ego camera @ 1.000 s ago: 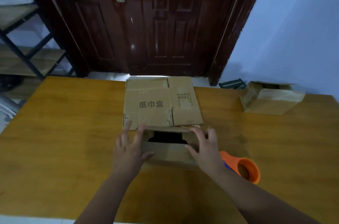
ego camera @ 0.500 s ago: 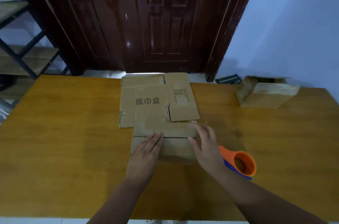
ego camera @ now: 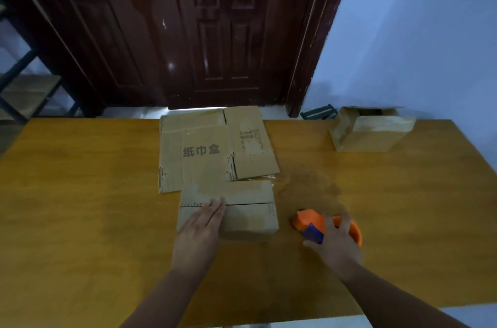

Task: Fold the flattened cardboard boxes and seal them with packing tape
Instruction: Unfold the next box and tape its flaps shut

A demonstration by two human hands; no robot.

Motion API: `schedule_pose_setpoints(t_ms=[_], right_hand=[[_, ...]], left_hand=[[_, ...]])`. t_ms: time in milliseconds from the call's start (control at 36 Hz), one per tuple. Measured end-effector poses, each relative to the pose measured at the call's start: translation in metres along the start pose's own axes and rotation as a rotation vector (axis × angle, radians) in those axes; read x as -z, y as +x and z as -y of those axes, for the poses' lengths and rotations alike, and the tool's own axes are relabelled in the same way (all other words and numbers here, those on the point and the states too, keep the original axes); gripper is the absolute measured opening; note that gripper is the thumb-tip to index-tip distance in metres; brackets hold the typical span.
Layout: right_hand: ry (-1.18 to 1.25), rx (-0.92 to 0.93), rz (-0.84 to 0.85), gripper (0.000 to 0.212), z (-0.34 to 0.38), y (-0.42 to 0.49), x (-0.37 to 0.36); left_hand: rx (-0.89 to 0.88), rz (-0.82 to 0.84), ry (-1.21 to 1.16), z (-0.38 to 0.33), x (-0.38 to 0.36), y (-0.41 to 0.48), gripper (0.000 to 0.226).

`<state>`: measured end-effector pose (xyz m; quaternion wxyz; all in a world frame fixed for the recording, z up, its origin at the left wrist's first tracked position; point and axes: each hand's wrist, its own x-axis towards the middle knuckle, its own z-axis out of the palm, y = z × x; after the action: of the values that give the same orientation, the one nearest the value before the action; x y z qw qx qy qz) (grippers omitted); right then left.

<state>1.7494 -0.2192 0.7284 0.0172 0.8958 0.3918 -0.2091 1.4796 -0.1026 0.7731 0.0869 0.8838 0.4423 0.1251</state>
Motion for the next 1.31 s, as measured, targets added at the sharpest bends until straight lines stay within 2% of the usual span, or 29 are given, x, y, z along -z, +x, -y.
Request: schedule_pose_setpoints(t_ms=[167,306,389,556,611,639,694,750,861,917,972,1056,1139,1306], right_hand=[[0.02,-0.015,0.018,0.077,0.016,0.017,0.003],[0.103,0.02,0.012,0.057,0.013,0.018,0.004],[0.185,-0.012,-0.006,0.057,0.014,0.018,0.008],[0.491,-0.034,-0.075,0.068,0.023,0.029,0.028],[0.651,-0.032,-0.029,0.07,0.029,0.032,0.039],[0.745,-0.029,-0.001,0.065,0.032,0.033,0.044],[0.905,-0.006,0.043,0.041,0.039,0.035,0.056],[1.056,0.006,0.126,0.034,0.047,0.036,0.067],[1.261,0.049,0.231,0.056,0.066,0.031,0.089],[1.277,0.121,0.261,0.072,0.075,0.027,0.102],[1.263,0.201,0.295,0.079,0.084,0.025,0.114],[1.218,0.284,0.388,0.072,0.098,0.022,0.13],[1.072,0.355,0.471,0.062,0.111,0.017,0.143],[0.995,0.446,0.585,0.064,0.127,0.013,0.165]], left_hand=[[-0.002,-0.02,-0.004,0.0,0.001,0.0,0.068],[-0.014,-0.022,-0.001,0.0,0.002,0.001,0.067],[-0.01,-0.022,-0.003,0.0,0.002,0.001,0.065],[-0.014,0.004,0.0,0.002,0.001,0.001,0.068],[-0.015,0.017,-0.002,0.003,0.001,0.001,0.069],[-0.017,0.024,-0.004,0.003,0.001,0.001,0.069],[-0.021,0.034,-0.006,0.004,0.002,0.002,0.071],[-0.018,0.036,-0.009,0.004,0.003,0.002,0.072],[-0.002,0.05,-0.016,0.002,0.007,0.004,0.069],[-0.004,0.061,-0.01,0.001,0.01,0.004,0.07],[0.005,0.065,-0.005,0.001,0.01,0.004,0.071],[0.027,0.077,-0.053,0.0,0.009,0.004,0.066],[0.083,0.148,-0.085,0.001,0.007,0.006,0.063],[0.138,0.193,-0.149,0.001,0.01,0.012,0.054]])
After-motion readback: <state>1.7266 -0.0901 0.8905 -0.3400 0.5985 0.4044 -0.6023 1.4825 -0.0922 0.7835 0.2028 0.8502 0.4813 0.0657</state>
